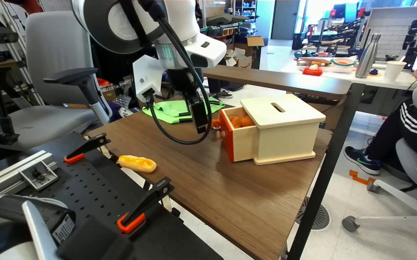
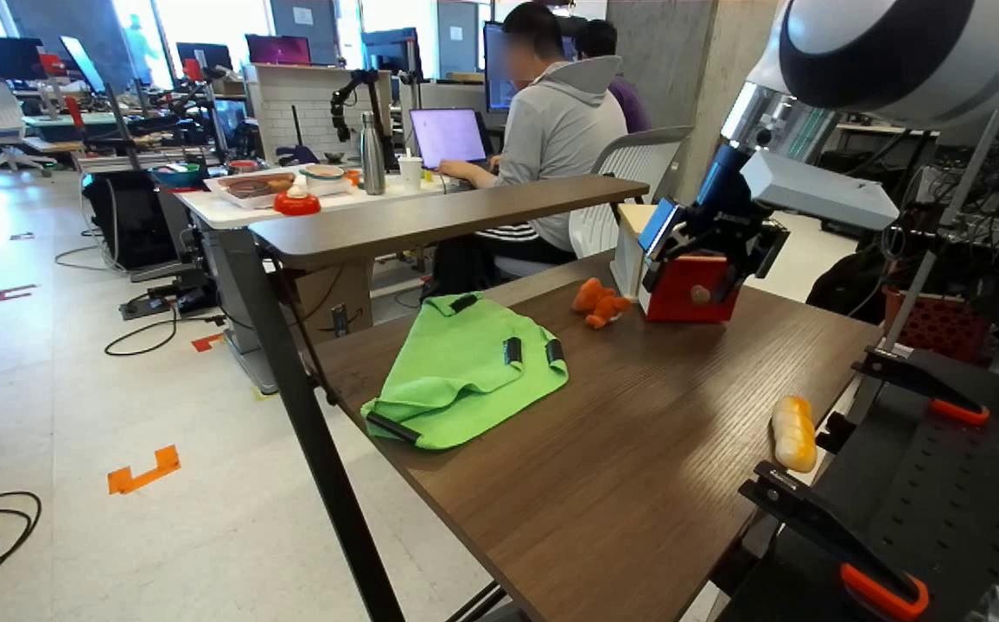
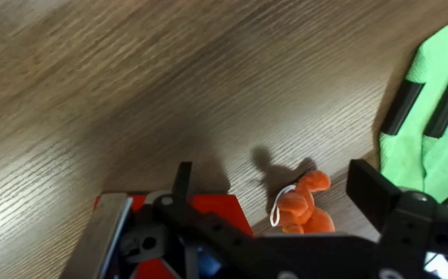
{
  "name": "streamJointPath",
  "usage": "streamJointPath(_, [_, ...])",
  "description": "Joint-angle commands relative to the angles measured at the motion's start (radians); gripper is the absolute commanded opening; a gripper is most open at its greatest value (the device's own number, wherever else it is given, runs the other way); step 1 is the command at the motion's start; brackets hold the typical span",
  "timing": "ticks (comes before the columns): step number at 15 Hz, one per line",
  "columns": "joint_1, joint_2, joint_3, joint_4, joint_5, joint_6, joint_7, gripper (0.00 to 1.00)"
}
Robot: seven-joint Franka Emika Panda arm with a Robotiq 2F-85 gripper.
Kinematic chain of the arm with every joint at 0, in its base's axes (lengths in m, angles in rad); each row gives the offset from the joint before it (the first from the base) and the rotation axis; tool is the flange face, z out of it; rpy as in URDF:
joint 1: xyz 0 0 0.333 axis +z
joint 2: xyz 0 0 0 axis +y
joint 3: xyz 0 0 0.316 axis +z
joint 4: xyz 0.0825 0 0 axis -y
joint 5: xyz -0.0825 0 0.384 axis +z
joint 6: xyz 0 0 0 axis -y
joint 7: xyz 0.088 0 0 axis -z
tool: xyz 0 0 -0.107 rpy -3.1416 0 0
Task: Close the chest drawer
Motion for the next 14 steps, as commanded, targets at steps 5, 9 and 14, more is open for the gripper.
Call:
streamJointPath(5, [0.087, -0.002, -0.133, 0.054, 0.094, -0.062, -0.055, 1.0])
streamJointPath(9, [0.139, 0.001, -0.204, 0.053, 0.085, -0.061, -0.048, 1.0])
streamJointPath(14, [0.184, 0.009, -0.259, 0.063, 0.078, -0.065, -0.039, 1.0])
